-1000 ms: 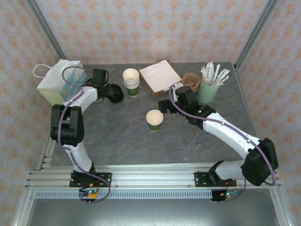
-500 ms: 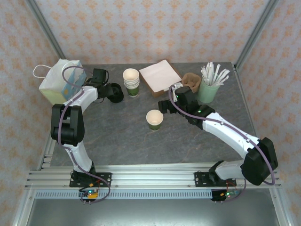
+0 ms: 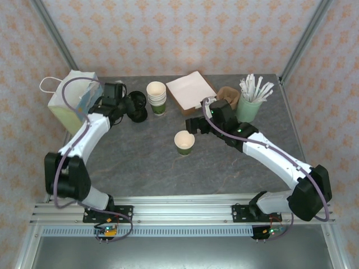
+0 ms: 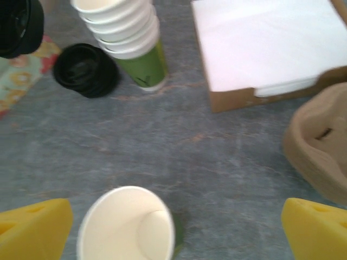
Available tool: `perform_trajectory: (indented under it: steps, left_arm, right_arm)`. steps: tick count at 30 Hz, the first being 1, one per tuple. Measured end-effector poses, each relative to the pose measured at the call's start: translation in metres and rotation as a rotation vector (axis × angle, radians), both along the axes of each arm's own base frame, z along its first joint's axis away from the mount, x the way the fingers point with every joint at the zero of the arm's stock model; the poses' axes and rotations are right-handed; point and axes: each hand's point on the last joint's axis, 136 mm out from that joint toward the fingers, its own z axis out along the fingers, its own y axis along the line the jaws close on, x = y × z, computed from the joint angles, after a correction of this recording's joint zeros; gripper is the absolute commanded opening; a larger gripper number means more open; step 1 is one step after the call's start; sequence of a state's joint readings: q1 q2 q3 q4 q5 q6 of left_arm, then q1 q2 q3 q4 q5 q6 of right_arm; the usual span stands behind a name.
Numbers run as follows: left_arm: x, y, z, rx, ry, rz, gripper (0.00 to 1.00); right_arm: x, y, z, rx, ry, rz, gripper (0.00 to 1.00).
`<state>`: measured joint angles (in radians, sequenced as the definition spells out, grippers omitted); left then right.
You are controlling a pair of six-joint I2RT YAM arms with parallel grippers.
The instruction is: Pack the takeout coffee
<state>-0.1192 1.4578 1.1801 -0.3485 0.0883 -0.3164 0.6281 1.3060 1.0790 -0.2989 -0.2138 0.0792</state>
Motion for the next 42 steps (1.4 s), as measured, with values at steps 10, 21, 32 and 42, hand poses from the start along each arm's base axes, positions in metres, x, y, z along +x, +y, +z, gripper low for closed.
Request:
perform_trajectory:
  steps: [10,21,32,42]
  left_arm:
    - [-0.063,-0.070,0.049,-0.034,-0.200,-0.139,0.15]
    - [-0.072,-0.105,0.046,-0.028,-0.215,-0.210,0.15]
    - [-0.071,-0.109,0.045,-0.008,-0.219,-0.210,0.33]
    - [-0.086,-0.142,0.060,-0.104,-0.268,-0.422,0.64]
  right_arm:
    - [0.002,0.069,0.056,0.317,0.120,0.164,0.80]
    - [0.006,0.114,0.028,0.386,0.297,0.233,0.33]
    - [0.011,0.112,0.021,0.362,0.290,0.216,0.12]
    - [0.017,0.041,0.041,0.283,0.142,0.206,0.00]
